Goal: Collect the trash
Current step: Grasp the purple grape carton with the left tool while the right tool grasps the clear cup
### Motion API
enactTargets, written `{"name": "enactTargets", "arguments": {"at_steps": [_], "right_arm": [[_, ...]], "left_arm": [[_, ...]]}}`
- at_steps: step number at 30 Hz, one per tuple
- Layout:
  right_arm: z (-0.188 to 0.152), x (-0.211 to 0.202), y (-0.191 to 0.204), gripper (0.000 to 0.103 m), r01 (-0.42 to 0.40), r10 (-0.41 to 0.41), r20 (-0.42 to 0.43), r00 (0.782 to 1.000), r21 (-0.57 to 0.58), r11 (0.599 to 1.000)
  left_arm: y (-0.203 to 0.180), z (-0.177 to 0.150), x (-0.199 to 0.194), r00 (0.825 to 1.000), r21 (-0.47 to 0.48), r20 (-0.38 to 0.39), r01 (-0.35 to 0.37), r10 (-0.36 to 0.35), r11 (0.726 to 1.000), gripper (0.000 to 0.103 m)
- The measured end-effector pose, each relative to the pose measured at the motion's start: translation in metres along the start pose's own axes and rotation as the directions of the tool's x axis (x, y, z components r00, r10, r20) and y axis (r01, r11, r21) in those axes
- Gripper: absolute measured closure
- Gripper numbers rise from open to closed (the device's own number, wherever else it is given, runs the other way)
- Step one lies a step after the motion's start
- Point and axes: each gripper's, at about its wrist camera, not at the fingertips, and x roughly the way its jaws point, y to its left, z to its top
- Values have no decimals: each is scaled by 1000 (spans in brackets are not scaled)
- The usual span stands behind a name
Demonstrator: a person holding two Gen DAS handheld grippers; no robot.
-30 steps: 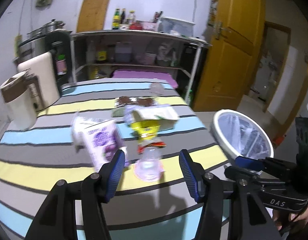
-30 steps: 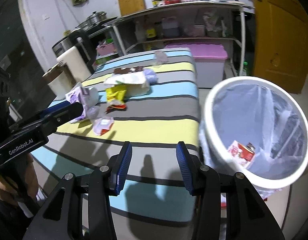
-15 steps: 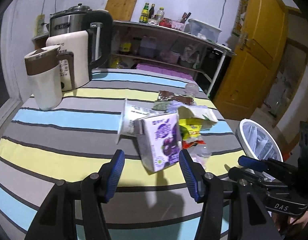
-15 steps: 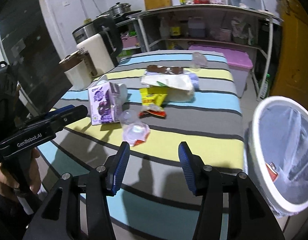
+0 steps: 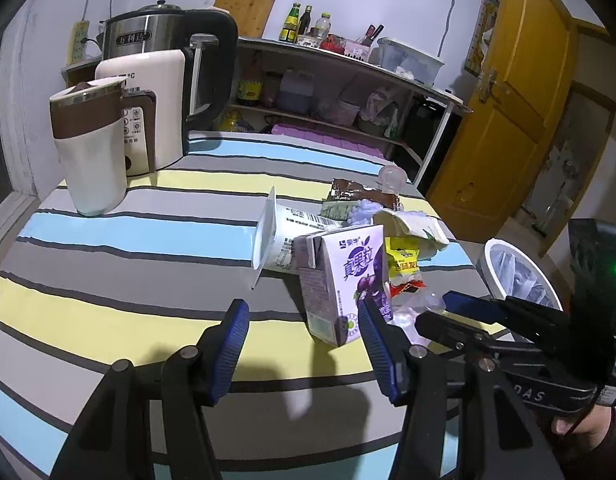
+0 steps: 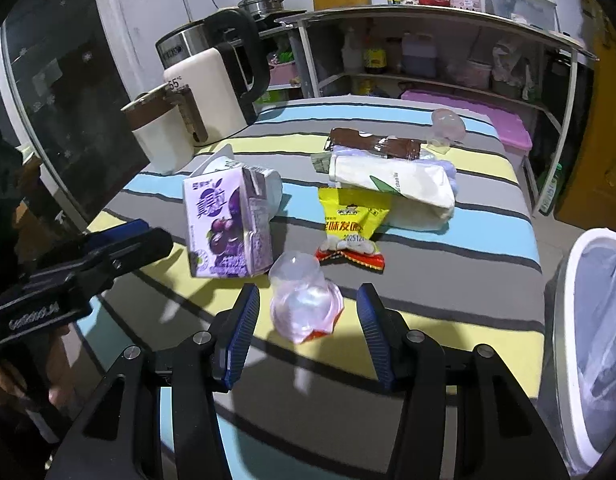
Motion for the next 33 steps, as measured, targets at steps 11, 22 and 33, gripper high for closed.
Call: {"name": "enactTargets", "arguments": {"at_steps": [11,22,33], "right_arm": [[3,13,-1,70,-11,11,-15,1000,1,1000],[-1,-8,-16,71,9,-9,14,1000,41,999],[-8,-18,-28,71,34,-35,18,999,65,997]], "left_arm": [[-8,6,23,998,-5,-26,58,-59,998,46],[-5,11,52,992,-75,-60,105,-110,992,39],[-16,12,63,988,-88,-60,136,-142,987,49]]}}
